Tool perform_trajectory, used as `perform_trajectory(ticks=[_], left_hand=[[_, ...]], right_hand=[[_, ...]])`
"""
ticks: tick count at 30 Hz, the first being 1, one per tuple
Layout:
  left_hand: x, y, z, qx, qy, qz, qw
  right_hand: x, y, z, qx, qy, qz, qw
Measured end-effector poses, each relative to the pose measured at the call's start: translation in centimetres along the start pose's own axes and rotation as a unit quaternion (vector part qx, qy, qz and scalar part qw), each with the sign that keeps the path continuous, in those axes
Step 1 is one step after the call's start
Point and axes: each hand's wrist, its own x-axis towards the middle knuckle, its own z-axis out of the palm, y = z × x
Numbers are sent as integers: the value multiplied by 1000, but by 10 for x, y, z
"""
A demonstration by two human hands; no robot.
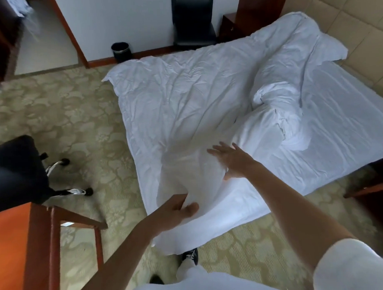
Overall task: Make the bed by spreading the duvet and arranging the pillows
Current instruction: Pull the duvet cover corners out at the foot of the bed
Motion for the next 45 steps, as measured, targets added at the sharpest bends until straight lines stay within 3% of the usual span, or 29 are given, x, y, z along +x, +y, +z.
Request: perform_trajectory(ticks=[3,6,9,12,16,19,23,26,27,30,33,39,41,45], left_hand=[[-4,-8,-4,53,-23,5,998],[-7,-21,-8,36,-36,-21,998],[-7,-31,-11,-46,-26,-89,995],[3,-22,-9,-145,19,-148,978],[41,2,5,-345,139,-179,911],[68,9,21,-346,213,-176,896],[60,16,39,-361,182,-143,904],[29,13,43,-332,150,-110,925],[17,13,46,-306,142,-107,935],[-15,17,60,-235,114,-105,960],[-46,17,65,-170,120,-115,971],[-115,-14,75,-44,66,-129,988],[-139,-27,82,-55,55,-132,988],[-181,-47,84,-156,35,-148,976]], right_hand=[[11,-20,13,1,-39,-37,999],[-1,-38,30,-59,55,-33,996],[-28,-42,47,13,123,24,992],[-58,-37,57,50,146,67,986],[-92,-38,61,14,166,2,986],[-107,-41,56,33,107,-46,993],[-111,-17,51,237,24,7,971],[-109,-3,41,379,82,31,921],[-106,-3,37,351,103,32,930],[-95,-16,32,133,128,-6,983],[-91,-34,31,1,141,-46,989],[-129,-88,45,12,58,-43,997],[-150,-109,59,12,31,-28,999],[-201,-130,94,-53,125,-34,990]])
